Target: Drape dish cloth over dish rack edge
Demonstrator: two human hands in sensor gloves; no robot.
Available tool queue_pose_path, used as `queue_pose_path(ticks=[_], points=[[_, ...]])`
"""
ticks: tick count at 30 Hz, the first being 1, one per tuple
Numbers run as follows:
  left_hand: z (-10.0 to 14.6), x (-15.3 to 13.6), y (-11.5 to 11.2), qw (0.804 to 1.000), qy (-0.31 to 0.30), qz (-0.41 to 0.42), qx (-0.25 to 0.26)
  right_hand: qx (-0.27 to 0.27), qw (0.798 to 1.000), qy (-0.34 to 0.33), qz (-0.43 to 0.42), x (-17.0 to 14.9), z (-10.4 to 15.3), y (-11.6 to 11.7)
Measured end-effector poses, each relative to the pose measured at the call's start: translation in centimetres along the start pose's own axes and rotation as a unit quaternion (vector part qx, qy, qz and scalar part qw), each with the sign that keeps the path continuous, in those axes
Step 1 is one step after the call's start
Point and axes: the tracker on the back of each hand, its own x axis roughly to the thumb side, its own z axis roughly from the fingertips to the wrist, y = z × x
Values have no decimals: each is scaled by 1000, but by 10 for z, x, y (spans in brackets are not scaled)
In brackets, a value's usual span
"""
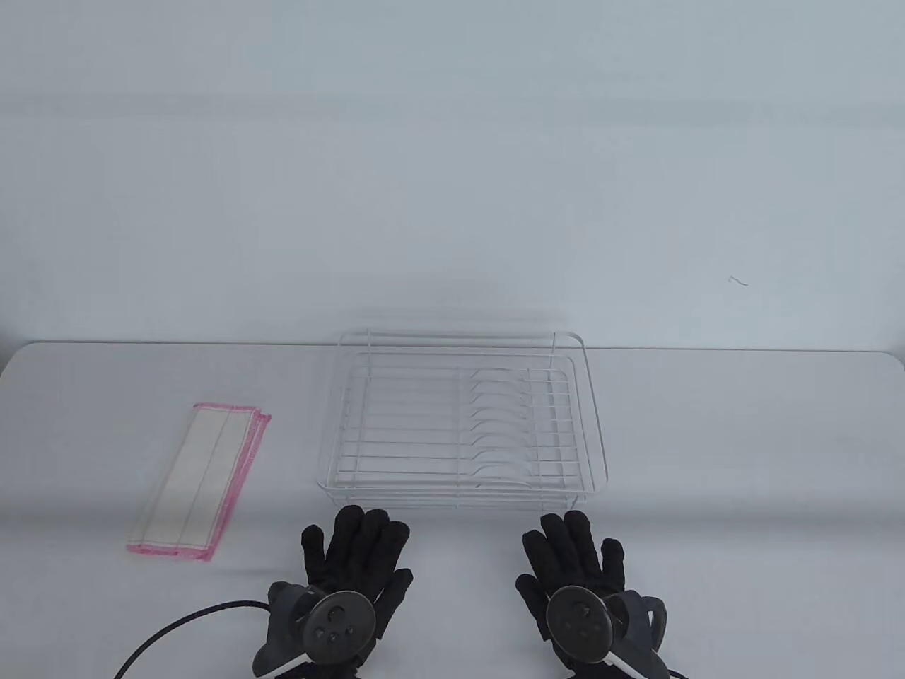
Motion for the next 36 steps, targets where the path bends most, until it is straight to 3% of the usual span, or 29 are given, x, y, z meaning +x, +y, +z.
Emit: queue_pose_path(ticks=[36], points=[[-1,0,1,1000,2,4,-14,16,1000,-6,-11,1,-1,5]])
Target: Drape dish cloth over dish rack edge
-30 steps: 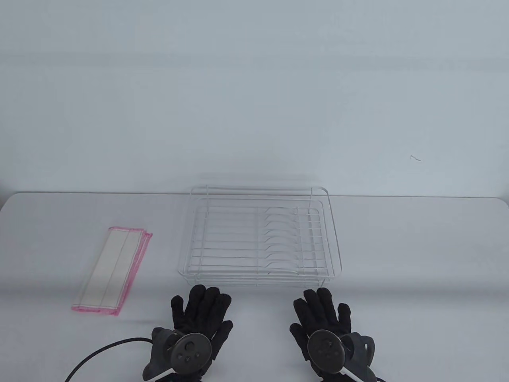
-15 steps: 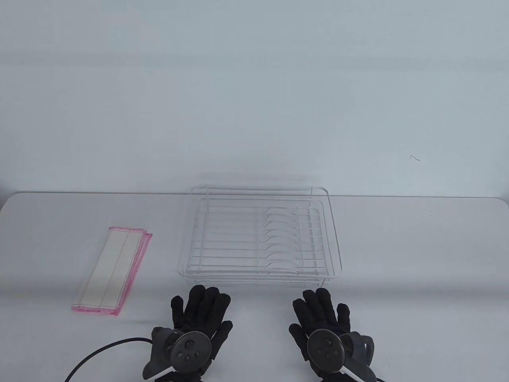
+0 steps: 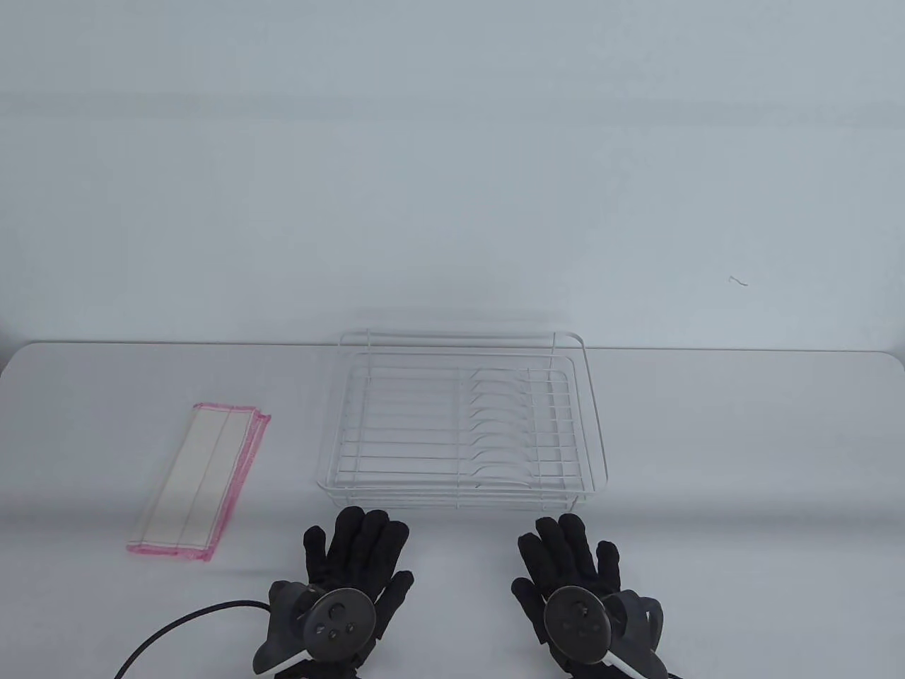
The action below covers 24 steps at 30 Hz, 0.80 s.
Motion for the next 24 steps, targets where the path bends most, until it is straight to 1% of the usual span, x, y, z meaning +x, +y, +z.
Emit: queue_pose_path(ticks=[4,6,8,11,15,19,20,21,24], points=[[-5,-5,10,1000,8,-3,3,5,1000,-4,-4,1,0,1],[-7,-15,22,1000,21,-10,15,7,1000,-5,-6,1,0,1],[-9,-30,36,999,46,-14,19,10,1000,-6,-9,2,0,2],[-9,-67,57,994,105,-22,19,14,1000,-8,-12,2,0,3],[-2,-123,74,981,192,-33,16,18,1000,-10,-17,3,0,4],[8,-172,76,963,270,-27,-6,25,999,-12,-21,4,-1,5],[9,-178,75,960,278,-26,-10,26,999,-12,-22,4,-1,5],[13,-194,72,953,302,-24,-20,29,999,-13,-24,4,-1,6],[20,-222,63,936,346,-25,-52,38,999,-11,-28,4,-1,8]])
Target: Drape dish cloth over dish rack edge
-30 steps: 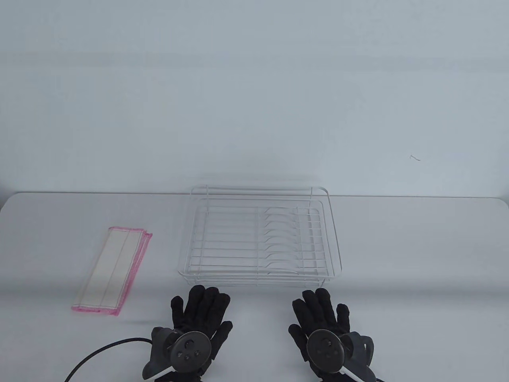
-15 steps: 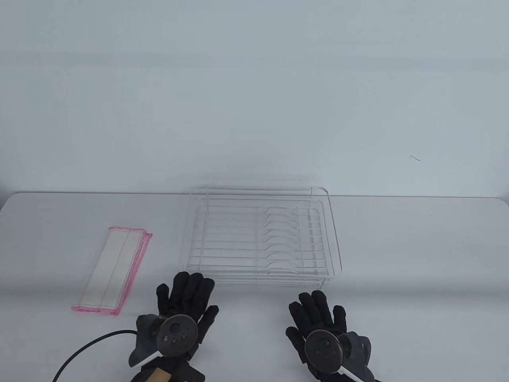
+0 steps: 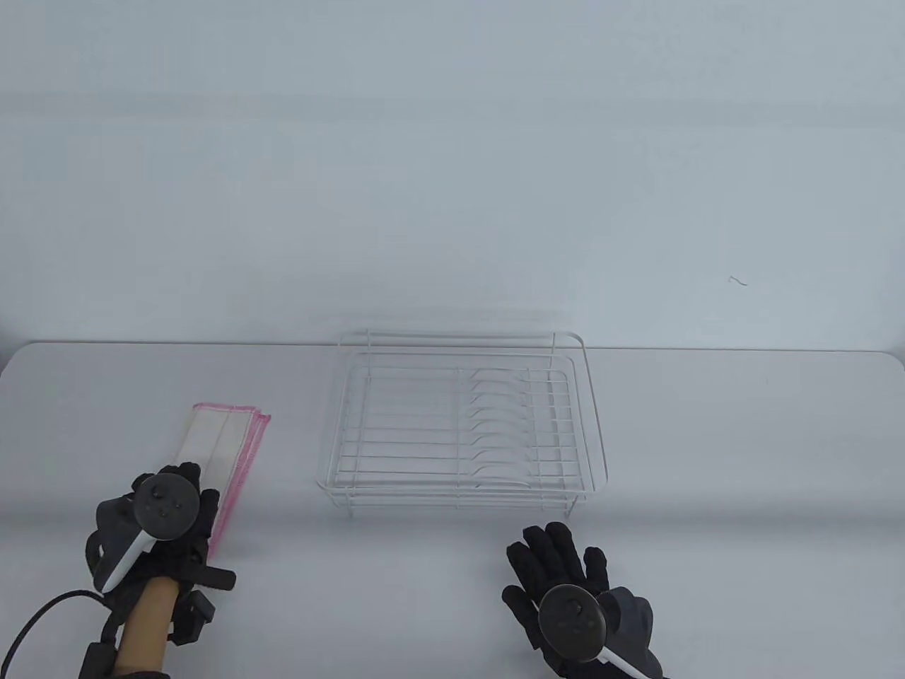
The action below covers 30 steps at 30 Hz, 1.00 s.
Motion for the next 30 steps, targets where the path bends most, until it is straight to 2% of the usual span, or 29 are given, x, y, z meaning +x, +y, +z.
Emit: queue_pose_path(ticks=[5,10,13,16,23,26,30], points=[[-16,-27,-26,997,52,-7,-60,16,1000,6,-8,-3,-2,4],[-27,-40,-58,986,94,-22,-138,30,999,15,-16,-6,-4,8],[-30,-42,-72,980,103,-46,-161,36,999,19,-19,-8,-5,10],[-31,-38,-79,979,105,-89,-152,40,999,22,-22,-10,-5,10],[-31,-32,-78,982,112,-140,-66,46,998,22,-26,-10,-5,11],[-31,-31,-76,980,107,-161,-50,46,998,22,-27,-10,-5,11],[-31,-34,-70,985,104,-130,-47,47,998,23,-30,-11,-5,11]])
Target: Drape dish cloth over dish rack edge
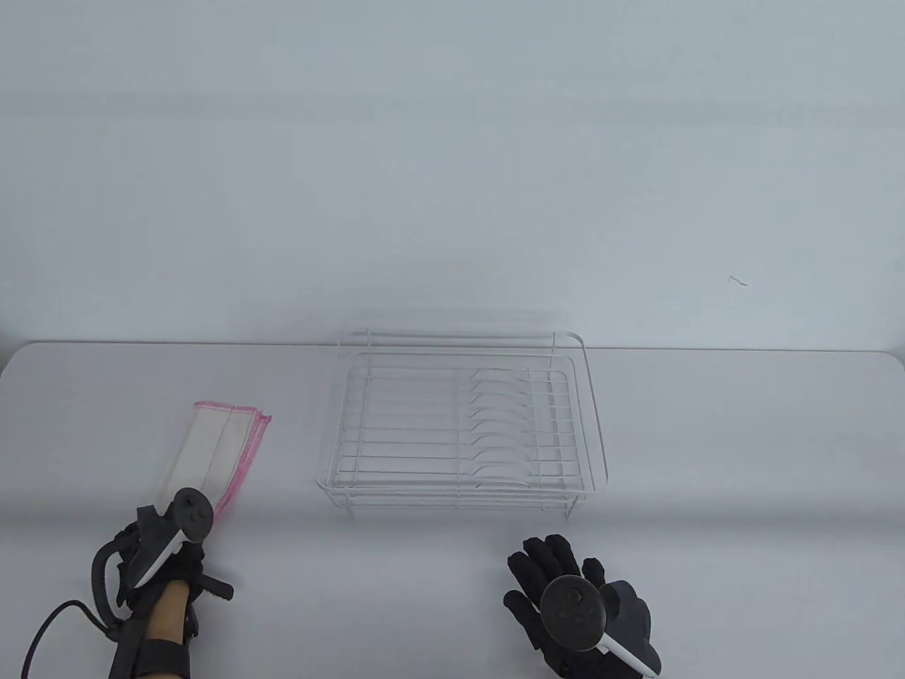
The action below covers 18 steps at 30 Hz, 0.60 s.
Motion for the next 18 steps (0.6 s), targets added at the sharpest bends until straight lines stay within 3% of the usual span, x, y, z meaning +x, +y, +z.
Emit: queue_pose_path(ticks=[12,18], points=[[4,-17,12,992,12,129,4,2,1000,1,-5,-1,0,1],[20,-14,42,986,-20,63,152,-13,1000,3,-6,-2,1,-2]])
